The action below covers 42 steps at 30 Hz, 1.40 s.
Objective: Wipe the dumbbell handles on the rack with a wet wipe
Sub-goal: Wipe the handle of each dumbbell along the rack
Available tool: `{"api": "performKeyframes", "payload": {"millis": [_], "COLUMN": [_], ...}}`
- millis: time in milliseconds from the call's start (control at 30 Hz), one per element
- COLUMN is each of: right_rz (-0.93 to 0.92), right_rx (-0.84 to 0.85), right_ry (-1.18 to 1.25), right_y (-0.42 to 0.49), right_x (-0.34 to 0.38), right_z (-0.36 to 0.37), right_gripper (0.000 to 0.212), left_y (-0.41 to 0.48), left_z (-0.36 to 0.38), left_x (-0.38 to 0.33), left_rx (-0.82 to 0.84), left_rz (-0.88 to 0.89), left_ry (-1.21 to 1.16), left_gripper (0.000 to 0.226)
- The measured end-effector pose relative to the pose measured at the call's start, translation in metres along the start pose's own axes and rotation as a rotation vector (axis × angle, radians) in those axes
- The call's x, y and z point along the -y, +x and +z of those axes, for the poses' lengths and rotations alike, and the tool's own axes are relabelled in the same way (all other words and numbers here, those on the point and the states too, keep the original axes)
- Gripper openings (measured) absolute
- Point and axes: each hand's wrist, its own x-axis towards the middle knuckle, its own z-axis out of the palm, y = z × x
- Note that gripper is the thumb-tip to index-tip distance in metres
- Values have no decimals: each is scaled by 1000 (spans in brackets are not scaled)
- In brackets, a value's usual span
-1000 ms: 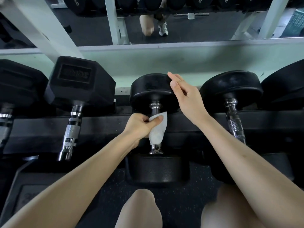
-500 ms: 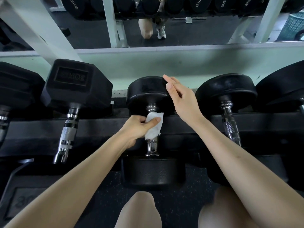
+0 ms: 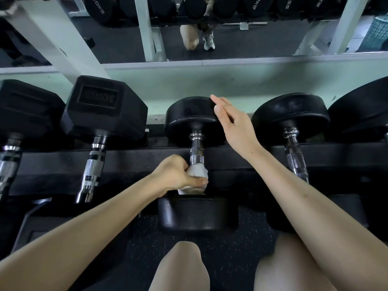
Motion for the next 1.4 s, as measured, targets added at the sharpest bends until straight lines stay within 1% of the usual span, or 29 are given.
{"api": "performKeyframes", "payload": {"millis": [67, 100, 167, 200, 233, 267, 300, 333, 367, 433, 533, 567, 600, 667, 767, 833, 900, 967, 1000, 1033, 1067, 1100, 1133, 1167, 1200, 1233, 1300, 1367, 1400], "right_rz": [3, 6, 9, 28, 58, 95, 132, 172, 232, 398, 640, 692, 734, 787, 801, 795, 752, 655, 583, 496, 396, 298, 230, 205, 230, 275, 336, 364, 387], "right_rx": [14, 21, 8, -43, -137, -235, -302, -316, -286, -108, 156, 204, 219, 183, 93, 17, -63, -192, -272, -352, -414, -436, -414, -360, -285, -207, -109, -146, -198], "right_ry": [-10, -16, -63, -103, -144, -160, -135, -63, 30, 199, 481, 605, 720, 839, 801, 806, 808, 709, 617, 473, 255, -7, -255, -435, -543, -582, -505, -435, -422], "right_y": [-1, -1, -3, -6, -10, -18, -26, -35, -45, -63, -76, -79, -81, -84, -89, -94, -99, -102, -103, -104, -103, -102, -100, -97, -94, -90, -82, -77, -75], "right_x": [4, 7, 13, 17, 21, 27, 34, 41, 49, 62, 62, 58, 54, 49, 42, 38, 35, 32, 29, 24, 19, 14, 8, 4, 0, -4, -14, -20, -23], "right_z": [-2, -3, -8, -9, -9, -11, -14, -17, -21, -30, -48, -53, -59, -73, -98, -116, -133, -147, -155, -162, -169, -175, -178, -178, -174, -168, -152, -140, -138], "right_gripper": [37, 37, 36, 34, 27, 18, 15, 21, 28, 35, 44, 43, 36, 22, 18, 20, 22, 15, 11, 10, 11, 13, 15, 17, 17, 16, 14, 13, 18], "left_y": [-9, -14, -23, -27, -31, -34, -37, -39, -41, -40, -35, -33, -33, -33, -35, -33, -31, -26, -22, -18, -13, -8, -3, 2, 9, 15, 26, 36, 40], "left_z": [-12, -19, -32, -36, -38, -37, -35, -32, -29, -21, -4, 3, 10, 22, 34, 41, 48, 54, 56, 56, 55, 54, 51, 49, 48, 46, 46, 49, 51], "left_x": [-5, -8, -18, -24, -31, -37, -43, -48, -54, -62, -77, -83, -90, -104, -124, -136, -148, -160, -164, -168, -171, -172, -173, -175, -176, -179, -183, -183, -181], "left_rx": [-137, -230, -356, -378, -384, -383, -385, -387, -388, -381, -321, -291, -263, -176, 104, 211, 253, 248, 203, 109, -23, -166, -280, -340, -343, -314, -219, -133, -108], "left_rz": [69, 111, 189, 225, 250, 274, 298, 326, 361, 428, 490, 513, 536, 583, 639, 687, 737, 742, 730, 719, 722, 736, 751, 755, 739, 708, 645, 634, 648], "left_ry": [113, 123, 20, -53, -104, -123, -130, -121, -114, -76, -56, -55, -48, -45, -197, -250, -269, -330, -350, -334, -268, -153, -8, 138, 269, 377, 470, 409, 356], "left_gripper": [43, 42, 36, 28, 26, 32, 41, 48, 51, 53, 62, 66, 69, 76, 81, 76, 66, 54, 49, 46, 44, 43, 44, 46, 49, 51, 49, 45, 44]}}
